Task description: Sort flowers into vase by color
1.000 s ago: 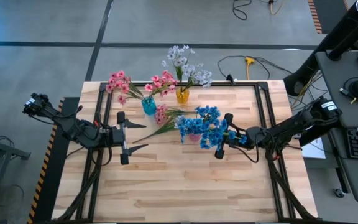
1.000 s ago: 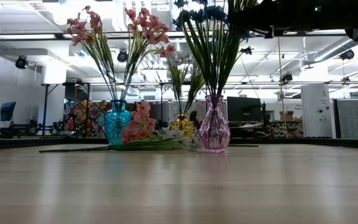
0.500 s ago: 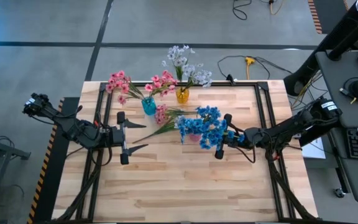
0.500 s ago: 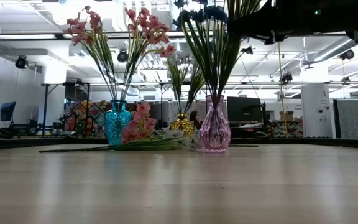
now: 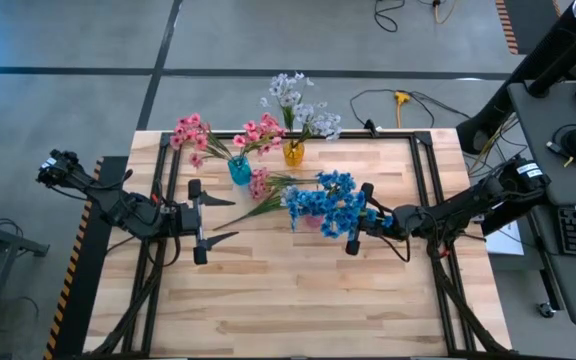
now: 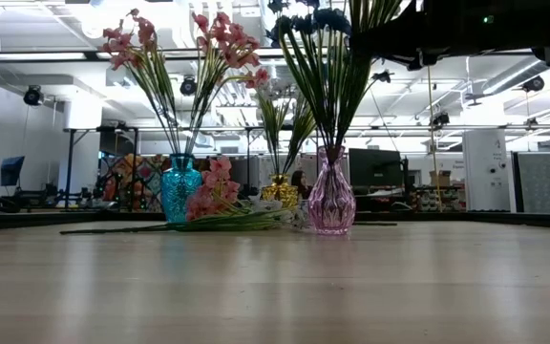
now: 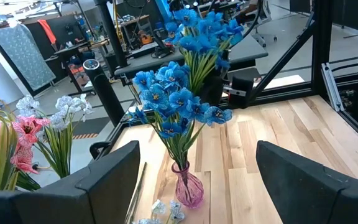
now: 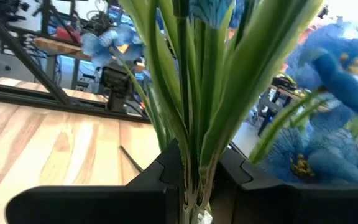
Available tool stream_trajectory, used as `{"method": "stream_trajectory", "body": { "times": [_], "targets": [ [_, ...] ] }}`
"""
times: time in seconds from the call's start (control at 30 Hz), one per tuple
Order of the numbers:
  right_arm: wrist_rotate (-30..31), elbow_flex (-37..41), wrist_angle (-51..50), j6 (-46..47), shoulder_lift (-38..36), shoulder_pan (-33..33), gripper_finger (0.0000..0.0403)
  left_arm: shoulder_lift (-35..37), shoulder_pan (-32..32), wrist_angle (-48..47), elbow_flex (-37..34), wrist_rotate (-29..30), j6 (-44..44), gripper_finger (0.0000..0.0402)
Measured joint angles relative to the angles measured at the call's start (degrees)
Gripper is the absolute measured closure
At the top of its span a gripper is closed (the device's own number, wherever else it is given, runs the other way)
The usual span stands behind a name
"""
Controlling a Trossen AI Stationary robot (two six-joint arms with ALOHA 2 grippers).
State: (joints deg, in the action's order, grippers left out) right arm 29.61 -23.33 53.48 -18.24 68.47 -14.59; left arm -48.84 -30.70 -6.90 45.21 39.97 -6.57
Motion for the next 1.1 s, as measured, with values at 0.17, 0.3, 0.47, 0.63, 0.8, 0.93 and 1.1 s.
{"method": "stream_trajectory", "body": {
  "times": [0.17, 0.3, 0.47, 0.63, 0.8, 0.93, 1.1],
  "targets": [
    [0.6, 0.0, -0.7, 0.5, 0.0, 0.0, 0.0364, 0.0, 0.0, 0.0, 0.0, 0.0, 0.0, 0.0099],
    [0.5, 0.0, -1.0, 1.2, 0.0, 0.0, 0.0358, 0.0, 0.0, 0.0, 0.0, 0.0, 0.0, 0.0099],
    [1.8, 0.0, -1.0, 2.1, 0.0, 0.0, 0.0314, 0.0, 0.0, 0.0, 0.0, 0.0, 0.0, 0.0099],
    [2.0, 0.0, -1.1, 2.2, 0.0, 0.0, 0.0263, 0.0, 0.0, 0.0, 0.0, 0.0, 0.0, 0.0099],
    [2.4, 0.0, -4.0, 5.5, 0.0, 0.0, 0.0229, 0.0, 0.0, 0.0, 0.0, 0.0, 0.0, 0.0099],
    [3.5, 0.0, -7.5, 8.9, 0.0, 0.0, 0.0211, 0.0, 0.0, 0.0, 0.0, 0.0, 0.0, 0.0099],
    [3.6, 0.0, -9.0, 11.0, 0.0, 0.0, 0.0196, 0.0, 0.0, 0.0, 0.0, 0.0, 0.0, 0.0099]
  ]
}}
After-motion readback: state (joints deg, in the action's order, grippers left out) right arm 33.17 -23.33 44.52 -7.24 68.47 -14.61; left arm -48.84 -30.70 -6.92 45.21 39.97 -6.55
